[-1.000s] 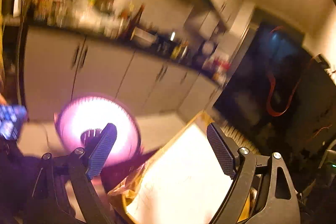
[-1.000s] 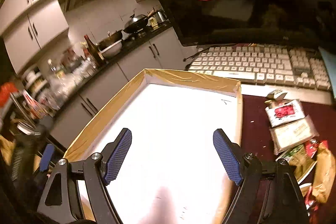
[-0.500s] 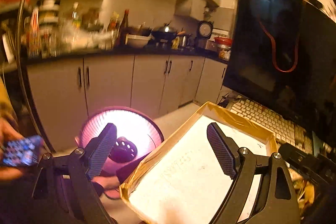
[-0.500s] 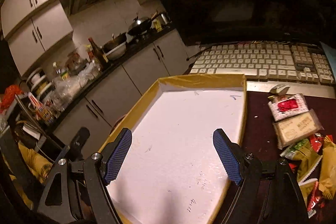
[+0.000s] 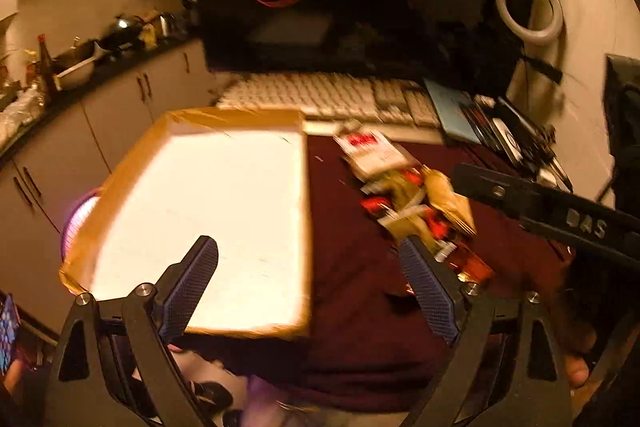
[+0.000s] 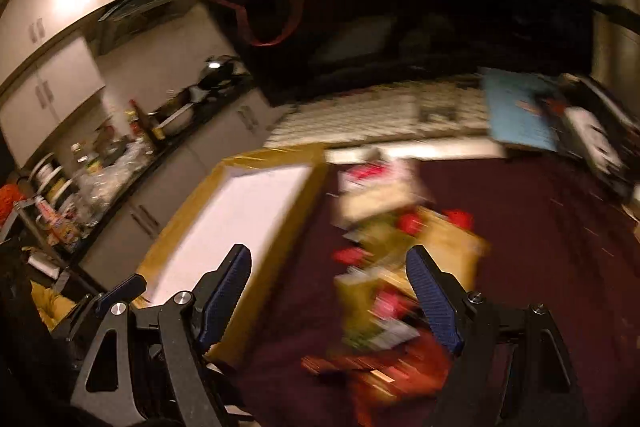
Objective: Organize snacks
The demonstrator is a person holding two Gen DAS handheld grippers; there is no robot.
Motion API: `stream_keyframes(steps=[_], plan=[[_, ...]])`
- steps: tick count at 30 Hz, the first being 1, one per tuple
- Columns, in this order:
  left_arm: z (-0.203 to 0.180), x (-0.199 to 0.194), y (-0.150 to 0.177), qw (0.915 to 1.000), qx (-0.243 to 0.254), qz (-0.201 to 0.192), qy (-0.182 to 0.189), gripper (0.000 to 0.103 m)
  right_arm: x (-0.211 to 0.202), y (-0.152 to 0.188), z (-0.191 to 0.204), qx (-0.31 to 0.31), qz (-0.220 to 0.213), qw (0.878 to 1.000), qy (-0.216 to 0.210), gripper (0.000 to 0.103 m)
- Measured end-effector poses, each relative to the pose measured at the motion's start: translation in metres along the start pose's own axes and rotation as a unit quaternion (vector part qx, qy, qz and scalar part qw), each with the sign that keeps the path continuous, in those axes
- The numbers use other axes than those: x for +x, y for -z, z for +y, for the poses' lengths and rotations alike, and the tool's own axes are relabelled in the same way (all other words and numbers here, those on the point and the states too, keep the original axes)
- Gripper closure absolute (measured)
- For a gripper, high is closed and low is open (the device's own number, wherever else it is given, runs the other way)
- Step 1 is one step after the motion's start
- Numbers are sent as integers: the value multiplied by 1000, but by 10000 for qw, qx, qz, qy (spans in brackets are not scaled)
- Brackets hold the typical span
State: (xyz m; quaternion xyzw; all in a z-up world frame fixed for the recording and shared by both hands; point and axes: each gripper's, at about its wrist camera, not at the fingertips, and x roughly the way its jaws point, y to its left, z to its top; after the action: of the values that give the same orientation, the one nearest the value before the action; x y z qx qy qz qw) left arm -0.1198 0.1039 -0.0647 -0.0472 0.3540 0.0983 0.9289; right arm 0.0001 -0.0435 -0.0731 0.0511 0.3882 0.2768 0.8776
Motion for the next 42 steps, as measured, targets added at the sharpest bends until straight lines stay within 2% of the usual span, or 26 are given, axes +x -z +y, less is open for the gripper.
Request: stream_keyframes(steps=[4, 5, 9, 16, 23, 42], plan=[[-17, 8, 2, 9994, 105, 273, 186, 10, -17, 15, -22, -52, 44, 9989, 458, 21], [-12, -1, 1, 9991, 138, 330, 209, 10, -20, 19, -25, -108, 32, 9986, 514, 23], [-44, 26, 4, 9992, 280, 279, -25, 10, -24, 22, -37, -10, 58, 9994, 330, 27], [-53, 22, 2, 9992, 235, 325, -84, 10, -24, 33, -50, 11, -24, 10000, 5, 38], [-49, 27, 3, 9988, 64, 464, -165, 10, -20, 39, -48, 68, -16, 10000, -18, 36], [-49, 24, 6, 9993, 20, 320, -183, 10, -16, 41, -34, -79, 88, 9995, 300, 36]])
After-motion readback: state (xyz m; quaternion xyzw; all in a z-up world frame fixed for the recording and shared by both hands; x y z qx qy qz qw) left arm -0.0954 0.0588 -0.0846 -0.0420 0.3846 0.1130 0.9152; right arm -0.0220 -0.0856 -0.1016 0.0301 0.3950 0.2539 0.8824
